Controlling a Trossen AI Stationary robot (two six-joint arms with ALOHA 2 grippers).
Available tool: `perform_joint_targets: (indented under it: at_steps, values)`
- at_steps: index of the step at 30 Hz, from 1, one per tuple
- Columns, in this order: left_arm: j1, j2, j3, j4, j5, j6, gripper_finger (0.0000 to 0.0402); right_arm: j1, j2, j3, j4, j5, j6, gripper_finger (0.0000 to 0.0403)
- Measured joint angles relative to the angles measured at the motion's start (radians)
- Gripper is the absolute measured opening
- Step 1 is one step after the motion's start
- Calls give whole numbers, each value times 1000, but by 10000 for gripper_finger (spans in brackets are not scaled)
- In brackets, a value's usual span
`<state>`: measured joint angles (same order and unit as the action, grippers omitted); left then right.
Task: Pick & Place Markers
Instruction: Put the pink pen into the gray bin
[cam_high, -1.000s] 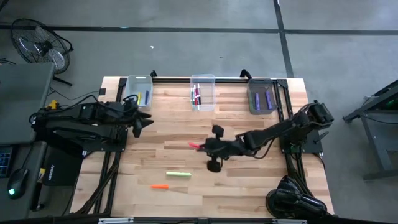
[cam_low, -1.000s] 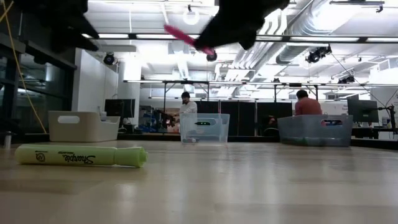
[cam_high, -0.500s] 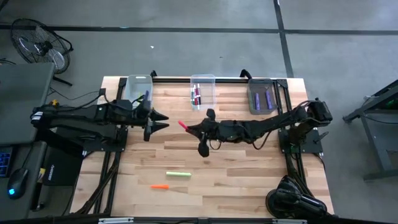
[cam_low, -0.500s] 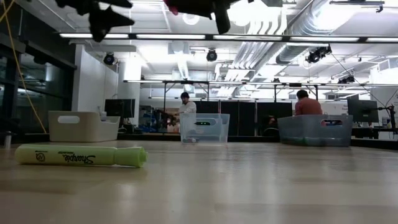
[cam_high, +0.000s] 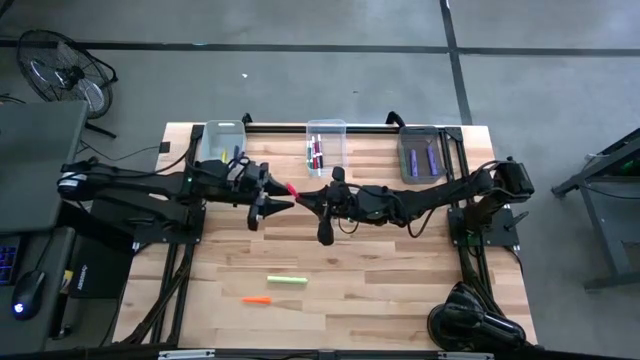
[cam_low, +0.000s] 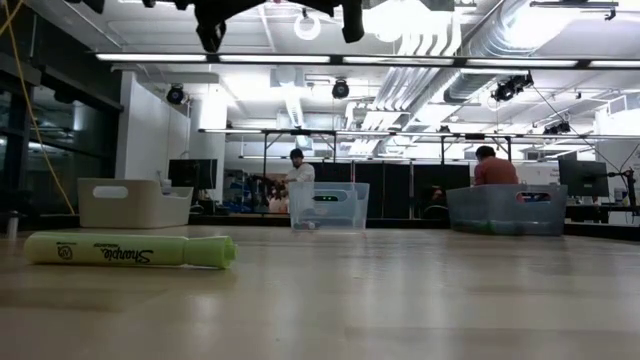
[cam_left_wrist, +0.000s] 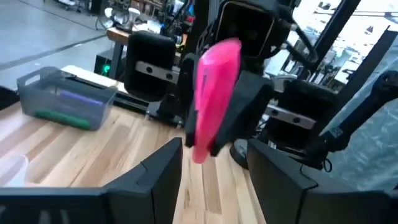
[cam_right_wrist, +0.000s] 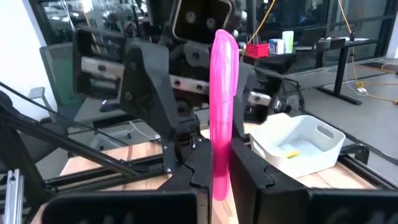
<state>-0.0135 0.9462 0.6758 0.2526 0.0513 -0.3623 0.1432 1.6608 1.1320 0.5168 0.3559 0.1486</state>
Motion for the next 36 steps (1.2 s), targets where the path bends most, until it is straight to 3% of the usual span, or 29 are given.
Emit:
perform_joint_targets:
  at_steps: [10,20,24,32,36]
  values:
    - [0,60,0,181,-36,18,176,0,0,0,3,-26,0,22]
    - [0,61,0,217,-61,44,174,0,0,0,4,-26,-1,22]
    - [0,61,0,216,-60,44,148,0,0,0,4,-26,-1,22]
    - [1,61,0,216,-44,47,54,0,0,0,4,-26,0,22]
    - [0,61,0,216,-22,48,50,1,0,0,4,-26,1,21]
